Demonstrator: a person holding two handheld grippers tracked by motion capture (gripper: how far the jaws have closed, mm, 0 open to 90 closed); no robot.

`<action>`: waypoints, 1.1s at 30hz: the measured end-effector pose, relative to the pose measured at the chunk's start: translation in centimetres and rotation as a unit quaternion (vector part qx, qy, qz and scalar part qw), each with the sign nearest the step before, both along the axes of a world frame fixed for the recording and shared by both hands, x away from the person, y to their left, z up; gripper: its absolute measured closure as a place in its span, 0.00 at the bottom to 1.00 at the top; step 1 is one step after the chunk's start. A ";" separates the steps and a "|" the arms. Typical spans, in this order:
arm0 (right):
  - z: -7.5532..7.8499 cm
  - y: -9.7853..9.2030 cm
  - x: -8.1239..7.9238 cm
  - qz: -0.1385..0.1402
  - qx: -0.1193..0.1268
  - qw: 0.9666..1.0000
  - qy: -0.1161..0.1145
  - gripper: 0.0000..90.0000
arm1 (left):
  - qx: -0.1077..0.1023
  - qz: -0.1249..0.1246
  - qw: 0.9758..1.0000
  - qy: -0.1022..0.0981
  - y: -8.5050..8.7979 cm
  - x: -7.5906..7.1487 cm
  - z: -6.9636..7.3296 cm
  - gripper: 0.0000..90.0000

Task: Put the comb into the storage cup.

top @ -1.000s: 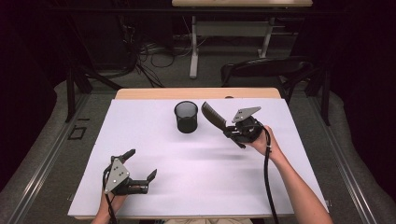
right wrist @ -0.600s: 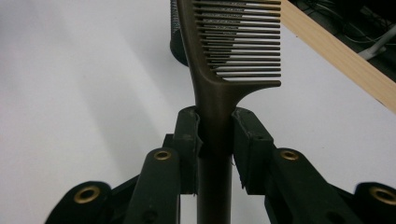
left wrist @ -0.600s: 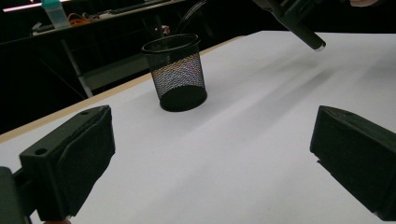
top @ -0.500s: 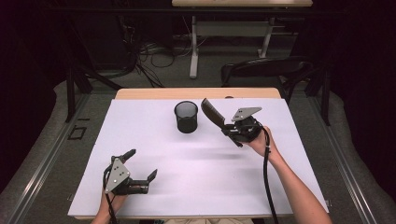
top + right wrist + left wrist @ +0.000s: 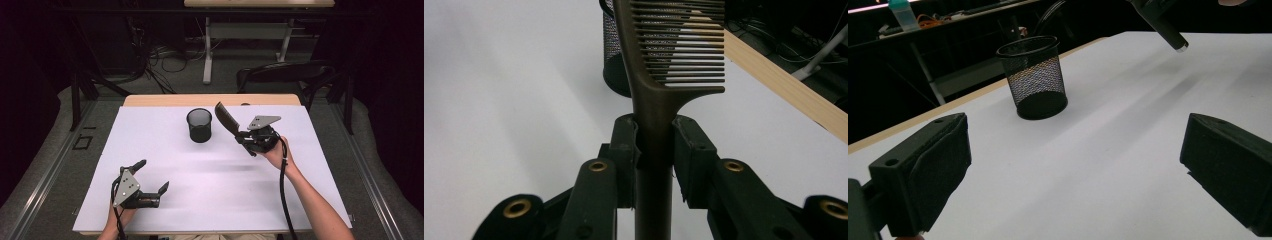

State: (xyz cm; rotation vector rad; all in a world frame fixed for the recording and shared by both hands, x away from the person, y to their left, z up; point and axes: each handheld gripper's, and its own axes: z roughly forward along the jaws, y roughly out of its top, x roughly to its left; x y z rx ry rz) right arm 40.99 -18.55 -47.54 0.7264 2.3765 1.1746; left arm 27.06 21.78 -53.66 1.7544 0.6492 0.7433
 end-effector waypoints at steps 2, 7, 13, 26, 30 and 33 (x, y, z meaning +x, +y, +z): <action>0.0 0.1 -0.1 -0.003 0.004 1.000 -0.003 0.81 | 0.000 0.000 1.000 0.000 0.0 0.0 0.0 0.00; 0.1 0.3 -0.1 -0.008 0.017 1.000 -0.012 0.81 | 0.001 -0.001 1.000 0.001 0.0 -0.1 0.0 0.00; 0.1 0.4 -0.2 -0.008 0.027 0.999 -0.016 0.81 | 0.000 0.000 1.000 0.001 0.0 0.0 0.0 0.00; 0.6 0.6 -0.3 -0.019 0.044 0.998 -0.031 0.81 | 0.001 -0.001 1.000 0.003 -0.1 0.0 -0.1 0.00; 0.7 0.6 -0.3 -0.023 0.051 0.998 -0.032 0.81 | 0.001 -0.002 1.000 0.003 -0.1 0.0 -0.1 0.00; 0.7 0.6 -0.4 -0.023 0.054 0.998 -0.033 0.81 | 0.002 -0.003 1.000 0.002 -0.1 0.0 0.0 0.00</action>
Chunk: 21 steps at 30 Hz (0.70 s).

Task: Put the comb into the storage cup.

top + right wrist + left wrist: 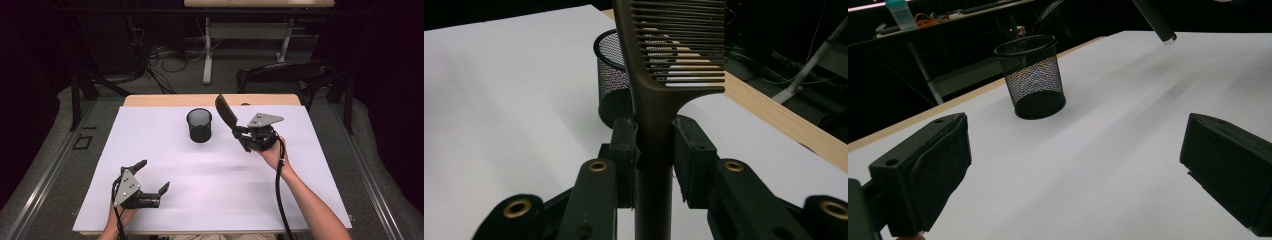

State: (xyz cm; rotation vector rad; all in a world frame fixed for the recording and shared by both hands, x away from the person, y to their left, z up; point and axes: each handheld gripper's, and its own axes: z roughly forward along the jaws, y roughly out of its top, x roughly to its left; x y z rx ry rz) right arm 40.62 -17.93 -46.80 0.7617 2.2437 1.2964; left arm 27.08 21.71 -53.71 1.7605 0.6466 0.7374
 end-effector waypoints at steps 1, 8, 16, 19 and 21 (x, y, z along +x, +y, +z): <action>0.0 0.0 0.0 -0.001 0.000 1.000 -0.002 0.81 | -0.002 0.000 1.000 0.000 0.0 0.0 0.0 0.00; 0.1 0.1 0.0 0.000 0.004 1.000 -0.004 0.81 | -0.001 -0.001 1.000 0.002 -0.1 0.1 0.0 0.00; 0.5 0.3 0.0 -0.004 0.010 1.000 -0.013 0.81 | -0.001 -0.001 1.000 0.002 -0.1 0.1 0.0 0.00; 0.7 0.5 0.0 -0.004 0.015 1.000 -0.017 0.81 | 0.000 -0.002 1.000 0.002 -0.1 0.1 0.0 0.00; 0.9 0.6 -0.1 -0.003 0.016 1.000 -0.019 0.81 | 0.000 -0.003 1.000 0.002 -0.2 0.0 0.0 0.00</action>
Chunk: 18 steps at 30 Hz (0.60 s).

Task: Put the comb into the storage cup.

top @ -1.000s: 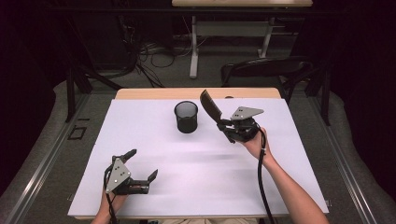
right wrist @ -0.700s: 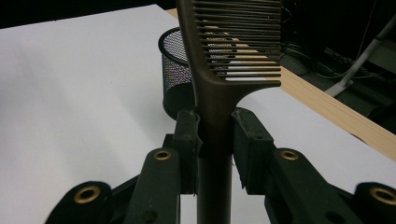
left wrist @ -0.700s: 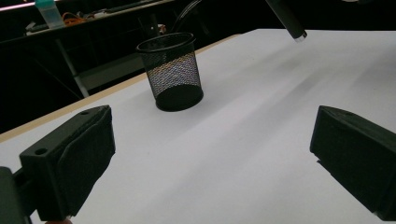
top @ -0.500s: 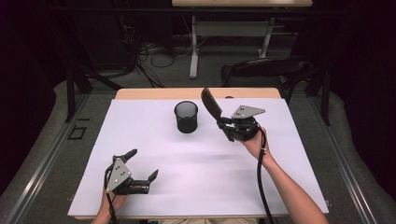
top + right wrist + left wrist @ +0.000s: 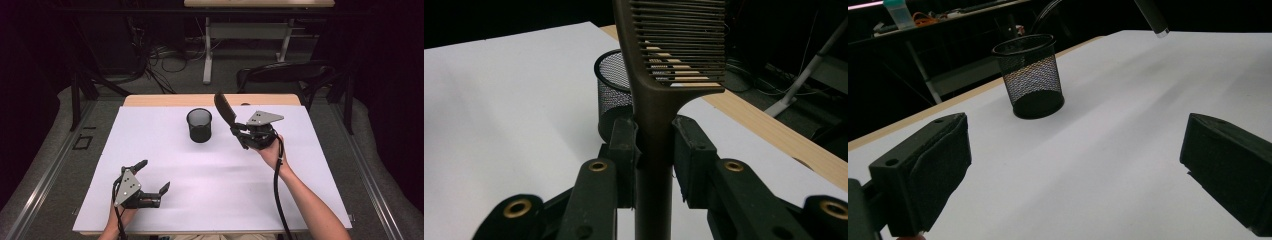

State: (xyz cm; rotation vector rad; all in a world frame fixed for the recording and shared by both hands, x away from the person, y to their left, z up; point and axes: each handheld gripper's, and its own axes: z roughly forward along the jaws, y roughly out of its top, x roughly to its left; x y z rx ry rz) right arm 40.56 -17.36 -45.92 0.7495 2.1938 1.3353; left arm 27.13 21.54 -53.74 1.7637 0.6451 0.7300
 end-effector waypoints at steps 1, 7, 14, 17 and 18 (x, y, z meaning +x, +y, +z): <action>0.1 0.1 0.0 0.000 0.002 1.000 -0.002 0.81 | 0.000 0.000 1.000 -0.001 0.0 0.0 0.0 0.00; 0.5 0.3 0.0 0.001 0.005 1.000 -0.006 0.81 | -0.001 0.000 1.000 0.000 -0.1 0.0 0.0 0.00; 0.8 0.4 0.2 -0.002 0.009 1.000 -0.007 0.81 | -0.003 -0.001 1.000 0.001 -0.1 0.0 0.0 0.00; 1.0 0.5 0.3 -0.001 0.011 1.000 -0.010 0.81 | -0.003 -0.001 1.000 0.002 -0.1 0.1 0.0 0.00; 1.1 0.6 0.3 -0.001 0.010 1.000 -0.009 0.81 | -0.003 -0.001 1.000 0.002 -0.1 0.1 0.0 0.00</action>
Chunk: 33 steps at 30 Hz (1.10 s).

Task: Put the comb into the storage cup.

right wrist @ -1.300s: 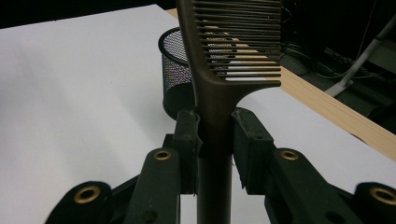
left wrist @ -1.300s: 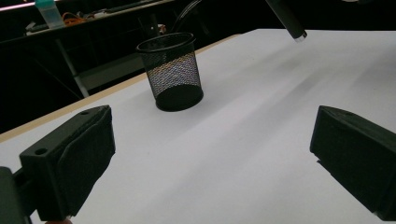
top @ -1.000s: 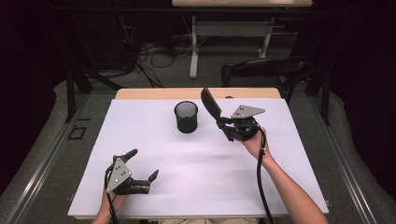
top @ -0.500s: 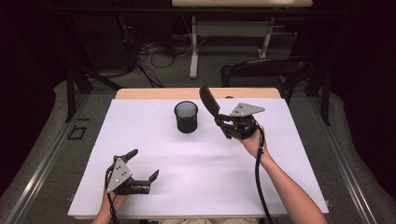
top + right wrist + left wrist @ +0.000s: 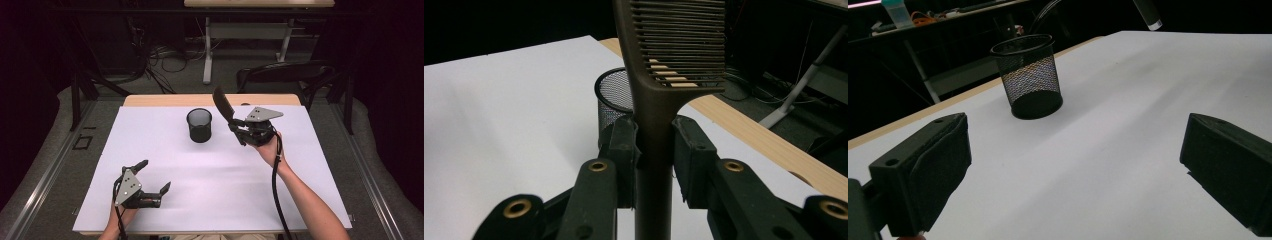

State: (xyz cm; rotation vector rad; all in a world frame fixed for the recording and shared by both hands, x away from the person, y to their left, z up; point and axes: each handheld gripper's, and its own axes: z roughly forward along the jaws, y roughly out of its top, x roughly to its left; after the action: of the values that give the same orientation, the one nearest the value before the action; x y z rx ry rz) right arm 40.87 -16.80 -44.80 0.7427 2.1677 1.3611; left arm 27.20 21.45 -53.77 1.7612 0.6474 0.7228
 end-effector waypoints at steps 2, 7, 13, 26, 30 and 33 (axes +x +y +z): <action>0.1 0.1 0.1 -0.001 0.002 1.000 -0.002 0.81 | 0.000 0.000 1.000 0.000 0.0 0.0 0.0 0.00; 0.4 0.4 0.4 -0.001 0.004 1.000 -0.002 0.81 | -0.001 0.000 1.000 0.000 0.0 0.0 0.0 0.00; 0.7 0.8 0.6 0.001 0.002 1.000 -0.001 0.81 | -0.001 0.000 1.000 -0.001 0.0 0.0 0.0 0.00; 1.0 1.2 1.3 0.003 0.004 1.000 -0.001 0.81 | -0.001 0.000 1.000 -0.001 0.0 0.0 0.0 0.00; 1.0 1.2 1.5 0.002 0.007 1.000 -0.001 0.81 | -0.002 0.000 1.000 -0.001 0.0 0.0 0.0 0.00; 1.1 1.3 1.6 0.000 0.009 1.000 0.000 0.81 | -0.002 0.000 1.000 -0.001 0.0 0.0 0.0 0.00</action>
State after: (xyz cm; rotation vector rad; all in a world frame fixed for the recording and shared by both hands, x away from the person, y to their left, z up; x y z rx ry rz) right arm 42.43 -15.50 -43.70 0.7487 2.1589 1.3830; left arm 27.21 21.44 -53.75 1.7571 0.6475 0.7226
